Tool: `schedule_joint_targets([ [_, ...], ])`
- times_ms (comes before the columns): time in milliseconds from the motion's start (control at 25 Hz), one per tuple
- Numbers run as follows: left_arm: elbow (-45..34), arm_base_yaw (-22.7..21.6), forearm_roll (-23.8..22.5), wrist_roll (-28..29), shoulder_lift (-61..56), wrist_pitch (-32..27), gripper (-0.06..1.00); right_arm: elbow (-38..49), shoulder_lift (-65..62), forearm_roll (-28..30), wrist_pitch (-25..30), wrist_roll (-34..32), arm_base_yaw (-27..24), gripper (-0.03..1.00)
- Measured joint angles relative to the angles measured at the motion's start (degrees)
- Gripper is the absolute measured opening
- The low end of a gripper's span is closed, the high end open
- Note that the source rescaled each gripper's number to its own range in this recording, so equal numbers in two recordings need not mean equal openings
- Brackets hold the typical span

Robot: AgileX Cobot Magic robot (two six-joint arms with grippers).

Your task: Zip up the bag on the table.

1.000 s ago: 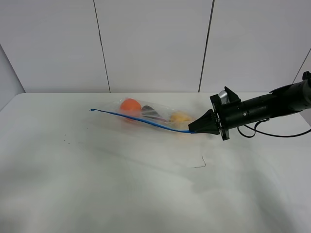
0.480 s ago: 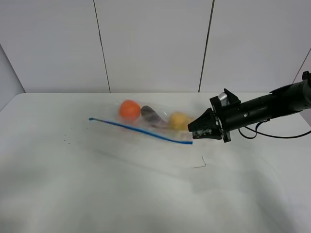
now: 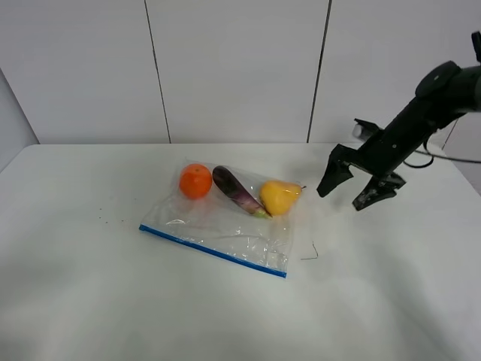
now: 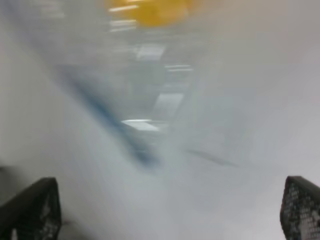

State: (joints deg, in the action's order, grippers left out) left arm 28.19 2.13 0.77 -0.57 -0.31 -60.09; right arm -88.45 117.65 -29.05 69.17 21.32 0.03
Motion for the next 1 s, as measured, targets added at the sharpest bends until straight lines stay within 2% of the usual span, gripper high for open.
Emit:
schedule_joint_targets([
  [80, 0.0, 0.0, 0.0, 0.0, 0.0, 0.0, 0.98, -3.7, -1.0, 8.9, 0.0, -5.4, 0.6, 0.97],
  [160, 0.0, 0.0, 0.0, 0.0, 0.0, 0.0, 0.98, -5.5, -2.3, 14.0, 0.0, -9.0, 0.9, 0.97],
  [240, 0.0, 0.0, 0.0, -0.1, 0.0, 0.0, 0.98, -6.1, -3.5, 16.1, 0.0, -10.5, 0.9, 0.97],
  [600, 0.0, 0.0, 0.0, -0.1, 0.0, 0.0, 0.98, -4.0, -8.5, 17.8, 0.1, -12.9, 1.1, 0.96],
  [720, 0.0, 0.0, 0.0, -0.1, 0.0, 0.0, 0.98, 1.0, -13.4, 18.8, 0.1, -12.9, 1.1, 0.96],
  [1000, 0.0, 0.0, 0.0, -0.1, 0.0, 0.0, 0.98, 20.4, -29.6, 18.9, 0.2, -13.1, 1.1, 0.95],
])
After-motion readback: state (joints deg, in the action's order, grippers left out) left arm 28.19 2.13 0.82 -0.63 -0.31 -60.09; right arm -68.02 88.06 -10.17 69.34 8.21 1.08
